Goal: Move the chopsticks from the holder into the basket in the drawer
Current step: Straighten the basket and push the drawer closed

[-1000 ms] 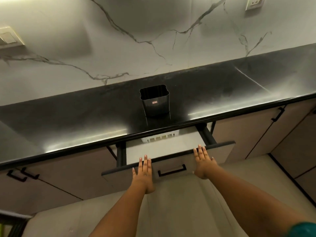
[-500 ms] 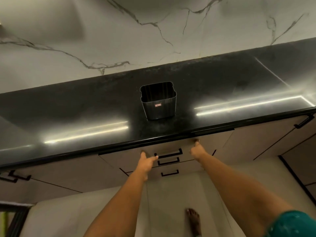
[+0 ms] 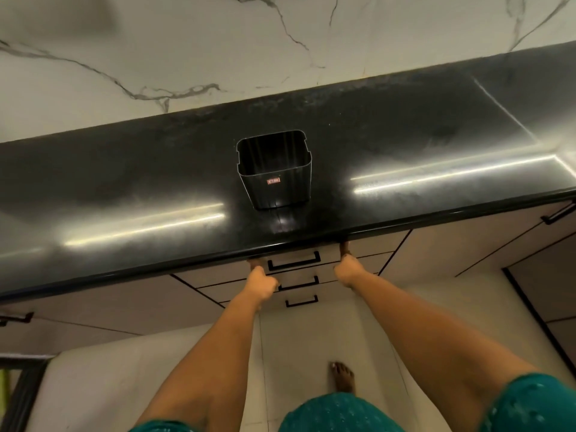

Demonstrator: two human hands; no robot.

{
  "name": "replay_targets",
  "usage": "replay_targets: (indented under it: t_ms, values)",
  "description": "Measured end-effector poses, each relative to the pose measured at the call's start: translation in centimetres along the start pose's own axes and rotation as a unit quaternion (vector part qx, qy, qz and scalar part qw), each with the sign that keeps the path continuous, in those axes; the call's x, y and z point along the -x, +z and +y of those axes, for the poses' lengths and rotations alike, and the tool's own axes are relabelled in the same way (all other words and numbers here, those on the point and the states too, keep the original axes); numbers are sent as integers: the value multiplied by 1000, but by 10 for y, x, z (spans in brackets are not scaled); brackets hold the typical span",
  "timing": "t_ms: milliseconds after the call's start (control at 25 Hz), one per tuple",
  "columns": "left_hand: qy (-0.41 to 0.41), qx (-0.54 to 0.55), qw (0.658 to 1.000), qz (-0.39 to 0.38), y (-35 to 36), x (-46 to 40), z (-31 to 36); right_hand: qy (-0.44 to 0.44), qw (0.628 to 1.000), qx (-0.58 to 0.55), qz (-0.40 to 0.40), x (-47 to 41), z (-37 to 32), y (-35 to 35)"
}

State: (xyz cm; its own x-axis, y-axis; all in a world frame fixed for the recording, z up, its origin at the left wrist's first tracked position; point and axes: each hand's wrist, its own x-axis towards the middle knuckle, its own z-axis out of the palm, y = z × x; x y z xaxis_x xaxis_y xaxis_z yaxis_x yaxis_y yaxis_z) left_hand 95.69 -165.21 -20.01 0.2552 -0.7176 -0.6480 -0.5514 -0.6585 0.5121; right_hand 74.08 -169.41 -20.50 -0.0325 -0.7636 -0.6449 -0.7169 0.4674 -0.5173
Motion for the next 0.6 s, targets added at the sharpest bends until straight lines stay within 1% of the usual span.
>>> replay_targets:
  t_ms: [80, 120, 160, 200, 240, 280, 320, 400, 480, 520, 560, 600]
  values:
    - [16, 24, 999, 34, -1, 6, 3, 18, 1000, -21, 11, 9, -2, -3]
    - [27, 3, 999, 44, -3, 13, 3, 15, 999, -23, 29, 15, -2, -6]
    - [60, -53, 995, 51, -4, 24, 4, -6, 998, -3, 54, 18, 0, -6]
    - [110, -130, 983, 74, -4, 33, 2, -40, 995, 17, 87, 28, 0, -5]
    - [177, -199, 957, 113, -6, 44, 0, -91, 987, 25, 127, 40, 0, -2]
    - [249, -232, 927, 160, -10, 55, 1, -158, 973, 26, 167, 55, -3, 3]
    - [313, -244, 895, 204, -12, 66, 3, -233, 946, 39, 221, 67, -5, 11]
    - [406, -242, 841, 264, -25, 86, 18, -338, 896, 66, 282, 89, -23, 15]
    - [458, -226, 800, 315, -47, 100, 39, -383, 862, 84, 320, 108, -56, 4]
    - [468, -227, 781, 344, -60, 105, 52, -390, 853, 99, 332, 116, -75, -4]
    - [462, -231, 776, 361, -73, 110, 65, -389, 847, 116, 344, 123, -95, -15]
    - [459, -234, 777, 362, -86, 117, 79, -390, 842, 122, 351, 133, -117, -28]
